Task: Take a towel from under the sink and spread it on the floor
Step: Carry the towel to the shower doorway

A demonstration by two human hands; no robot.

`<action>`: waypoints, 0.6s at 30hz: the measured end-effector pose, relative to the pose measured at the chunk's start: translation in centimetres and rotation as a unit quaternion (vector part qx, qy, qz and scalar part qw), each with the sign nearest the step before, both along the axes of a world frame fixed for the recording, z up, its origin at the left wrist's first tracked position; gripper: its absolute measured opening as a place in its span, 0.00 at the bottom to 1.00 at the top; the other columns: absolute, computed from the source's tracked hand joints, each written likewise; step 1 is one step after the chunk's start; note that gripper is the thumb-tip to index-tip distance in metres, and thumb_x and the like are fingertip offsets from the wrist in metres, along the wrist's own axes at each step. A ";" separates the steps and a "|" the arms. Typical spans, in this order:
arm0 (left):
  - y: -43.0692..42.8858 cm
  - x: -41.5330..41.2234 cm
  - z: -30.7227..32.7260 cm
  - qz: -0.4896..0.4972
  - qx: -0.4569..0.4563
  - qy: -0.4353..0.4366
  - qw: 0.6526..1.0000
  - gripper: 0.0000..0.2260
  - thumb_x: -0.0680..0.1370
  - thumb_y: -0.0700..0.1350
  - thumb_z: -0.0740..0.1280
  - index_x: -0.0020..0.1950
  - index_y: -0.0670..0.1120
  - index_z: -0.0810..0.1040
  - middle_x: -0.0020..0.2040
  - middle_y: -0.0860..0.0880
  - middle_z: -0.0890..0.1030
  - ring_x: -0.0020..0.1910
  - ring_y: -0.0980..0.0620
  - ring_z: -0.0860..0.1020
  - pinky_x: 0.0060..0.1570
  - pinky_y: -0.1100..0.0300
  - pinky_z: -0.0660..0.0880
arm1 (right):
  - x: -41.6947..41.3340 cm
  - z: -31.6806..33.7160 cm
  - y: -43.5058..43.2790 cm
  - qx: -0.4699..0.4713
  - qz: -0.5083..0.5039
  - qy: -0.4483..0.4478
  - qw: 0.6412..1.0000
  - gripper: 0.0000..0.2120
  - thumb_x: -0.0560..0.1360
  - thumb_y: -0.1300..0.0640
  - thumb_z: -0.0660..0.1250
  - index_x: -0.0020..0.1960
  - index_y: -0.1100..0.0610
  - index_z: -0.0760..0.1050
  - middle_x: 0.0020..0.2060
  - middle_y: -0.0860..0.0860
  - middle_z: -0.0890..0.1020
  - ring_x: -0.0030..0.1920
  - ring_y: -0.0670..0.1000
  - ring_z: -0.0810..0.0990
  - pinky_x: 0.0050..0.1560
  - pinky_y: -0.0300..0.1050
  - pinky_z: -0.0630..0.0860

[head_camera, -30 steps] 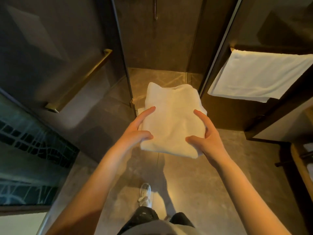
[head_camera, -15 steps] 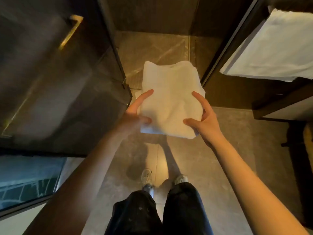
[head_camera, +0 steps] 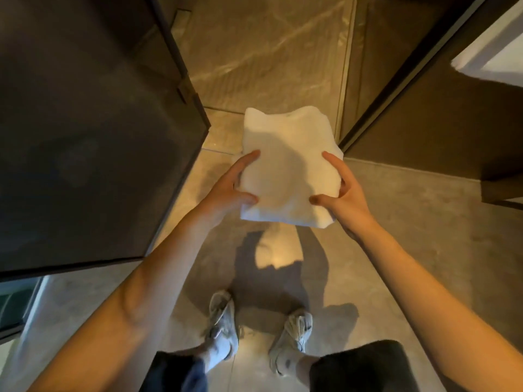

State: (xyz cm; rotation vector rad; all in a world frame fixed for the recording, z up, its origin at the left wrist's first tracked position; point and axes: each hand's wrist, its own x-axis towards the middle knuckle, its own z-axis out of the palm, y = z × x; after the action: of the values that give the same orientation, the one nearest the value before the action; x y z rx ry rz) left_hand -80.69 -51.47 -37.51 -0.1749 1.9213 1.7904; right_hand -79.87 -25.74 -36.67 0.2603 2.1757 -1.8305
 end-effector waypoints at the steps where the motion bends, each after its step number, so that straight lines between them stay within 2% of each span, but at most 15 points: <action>1: 0.1 -0.7 -2.9 -0.003 -0.002 -0.003 1.000 0.39 0.70 0.26 0.67 0.74 0.58 0.66 0.73 0.52 0.66 0.65 0.63 0.71 0.52 0.68 0.74 | -0.7 -2.9 0.2 -0.001 0.000 -0.001 1.000 0.41 0.66 0.72 0.74 0.72 0.44 0.69 0.71 0.42 0.70 0.72 0.48 0.68 0.68 0.59 0.71; 4: 0.4 -3.0 -11.9 -0.019 -0.009 0.001 1.000 0.39 0.71 0.27 0.68 0.75 0.57 0.65 0.71 0.54 0.67 0.64 0.64 0.71 0.52 0.68 0.74 | -2.9 -12.0 0.6 -0.017 -0.001 -0.005 1.000 0.40 0.67 0.72 0.74 0.72 0.45 0.69 0.70 0.44 0.70 0.70 0.48 0.70 0.66 0.57 0.73; 6: 0.4 -4.7 -17.9 -0.029 -0.020 0.004 0.999 0.39 0.71 0.27 0.68 0.75 0.56 0.65 0.68 0.58 0.68 0.59 0.72 0.71 0.49 0.71 0.74 | -4.3 -18.1 0.6 -0.024 -0.007 -0.008 1.000 0.40 0.67 0.72 0.74 0.72 0.46 0.69 0.68 0.41 0.71 0.67 0.44 0.72 0.62 0.49 0.76; 8: 0.4 -6.3 -23.9 -0.040 -0.027 0.002 0.999 0.39 0.71 0.28 0.68 0.74 0.60 0.65 0.65 0.64 0.67 0.53 0.76 0.72 0.46 0.72 0.74 | -5.5 -24.3 0.7 -0.026 -0.013 -0.003 1.000 0.40 0.67 0.73 0.74 0.73 0.48 0.68 0.64 0.36 0.72 0.61 0.37 0.75 0.55 0.39 0.78; 11: 0.4 -8.4 -32.5 -0.066 -0.032 -0.006 0.997 0.38 0.72 0.31 0.69 0.69 0.69 0.66 0.62 0.68 0.66 0.49 0.77 0.73 0.44 0.72 0.75 | -7.1 -33.0 0.7 -0.021 -0.018 0.005 1.000 0.40 0.67 0.73 0.74 0.73 0.50 0.67 0.65 0.41 0.74 0.60 0.37 0.76 0.55 0.40 0.79; 14: 0.2 -10.3 -40.7 -0.085 -0.016 -0.016 0.996 0.39 0.72 0.32 0.69 0.66 0.73 0.66 0.63 0.68 0.67 0.53 0.75 0.74 0.50 0.66 0.77 | -8.4 -40.8 0.8 0.012 -0.003 0.036 0.999 0.39 0.67 0.73 0.74 0.73 0.53 0.67 0.67 0.46 0.72 0.62 0.42 0.75 0.58 0.43 0.77; 16: 0.2 -11.0 -45.5 -0.089 -0.002 -0.030 0.996 0.38 0.72 0.32 0.69 0.66 0.73 0.66 0.63 0.66 0.68 0.54 0.72 0.75 0.48 0.66 0.77 | -8.9 -45.2 0.8 0.036 0.011 0.056 0.998 0.38 0.67 0.74 0.74 0.73 0.56 0.67 0.65 0.42 0.72 0.62 0.41 0.74 0.56 0.35 0.76; 18: 0.4 -11.5 -49.1 -0.086 -0.003 -0.039 0.996 0.38 0.72 0.33 0.69 0.65 0.74 0.66 0.65 0.63 0.68 0.55 0.69 0.75 0.44 0.67 0.77 | -9.2 -48.7 0.5 0.055 0.018 0.072 0.996 0.38 0.67 0.75 0.74 0.73 0.58 0.67 0.63 0.41 0.72 0.58 0.34 0.74 0.51 0.27 0.73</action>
State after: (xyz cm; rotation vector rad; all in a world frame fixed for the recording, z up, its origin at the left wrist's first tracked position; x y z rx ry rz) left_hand -92.23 -51.06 -86.66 -0.0768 1.8292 1.6422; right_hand -89.08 -25.20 -85.38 0.1140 2.3670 -1.7620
